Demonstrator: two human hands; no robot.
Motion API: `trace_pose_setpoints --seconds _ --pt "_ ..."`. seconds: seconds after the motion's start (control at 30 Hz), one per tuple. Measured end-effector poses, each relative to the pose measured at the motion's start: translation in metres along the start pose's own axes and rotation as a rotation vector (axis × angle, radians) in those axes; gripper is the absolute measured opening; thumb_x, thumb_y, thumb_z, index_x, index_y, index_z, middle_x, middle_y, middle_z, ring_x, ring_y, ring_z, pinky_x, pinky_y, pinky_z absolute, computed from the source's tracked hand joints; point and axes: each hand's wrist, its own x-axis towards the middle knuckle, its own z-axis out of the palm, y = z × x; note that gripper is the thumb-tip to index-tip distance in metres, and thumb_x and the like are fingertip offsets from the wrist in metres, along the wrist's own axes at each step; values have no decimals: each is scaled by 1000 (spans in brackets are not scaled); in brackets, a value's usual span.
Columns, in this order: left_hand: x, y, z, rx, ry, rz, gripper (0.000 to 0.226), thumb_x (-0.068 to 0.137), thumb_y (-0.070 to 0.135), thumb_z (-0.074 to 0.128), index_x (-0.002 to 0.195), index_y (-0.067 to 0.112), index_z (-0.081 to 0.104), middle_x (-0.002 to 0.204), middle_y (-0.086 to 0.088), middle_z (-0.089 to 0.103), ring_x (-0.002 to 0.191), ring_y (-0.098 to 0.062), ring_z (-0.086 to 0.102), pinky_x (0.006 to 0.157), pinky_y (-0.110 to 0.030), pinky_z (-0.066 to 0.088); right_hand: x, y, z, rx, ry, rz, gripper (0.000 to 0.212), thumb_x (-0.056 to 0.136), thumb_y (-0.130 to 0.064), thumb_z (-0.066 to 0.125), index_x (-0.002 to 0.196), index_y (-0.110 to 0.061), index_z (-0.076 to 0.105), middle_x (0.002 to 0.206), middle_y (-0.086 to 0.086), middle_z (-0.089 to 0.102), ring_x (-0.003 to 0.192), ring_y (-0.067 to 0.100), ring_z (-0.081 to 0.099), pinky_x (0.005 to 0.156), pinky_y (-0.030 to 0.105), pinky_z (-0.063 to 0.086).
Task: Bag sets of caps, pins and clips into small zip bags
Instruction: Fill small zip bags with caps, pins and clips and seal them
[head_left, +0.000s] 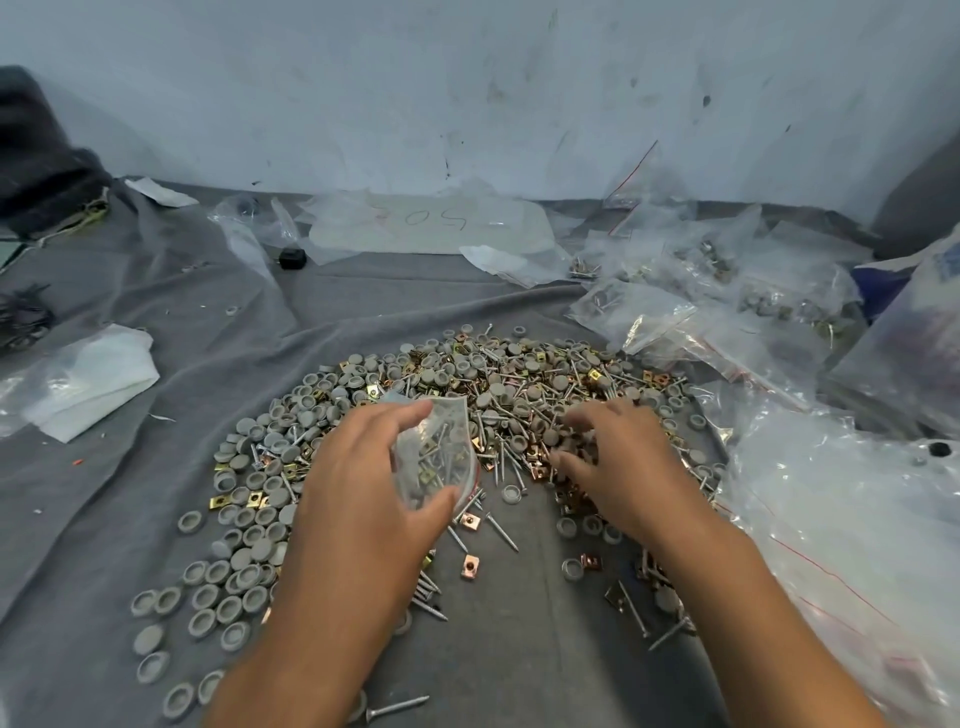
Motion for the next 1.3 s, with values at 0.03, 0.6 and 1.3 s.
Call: trace_pose_setpoints --seconds 0.03,0.6,1.3 --pt "0 0 0 -8 0 -1 68 68 33 79 130 39 51 112 29 46 96 -2 51 96 -27 47 2 4 2 -1 -24 7 38 97 -43 63 132 -30 57 131 -5 55 122 19 48 102 37 44" --pt "2 0 2 6 -2 -42 69 71 28 85 133 32 55 114 23 48 97 -5 49 96 -27 44 0 9 10 99 -62 -167 28 96 -25 68 115 -36 50 105 -17 58 95 7 55 82 35 53" --pt "2 -6 6 9 -13 -28 68 69 31 87 129 35 57 115 23 51 97 -5 52 89 -26 43 -24 -64 3 1088 187 -404 17 80 -6 83 95 -11 75 92 -3 77 88 14 75 81 30 60"
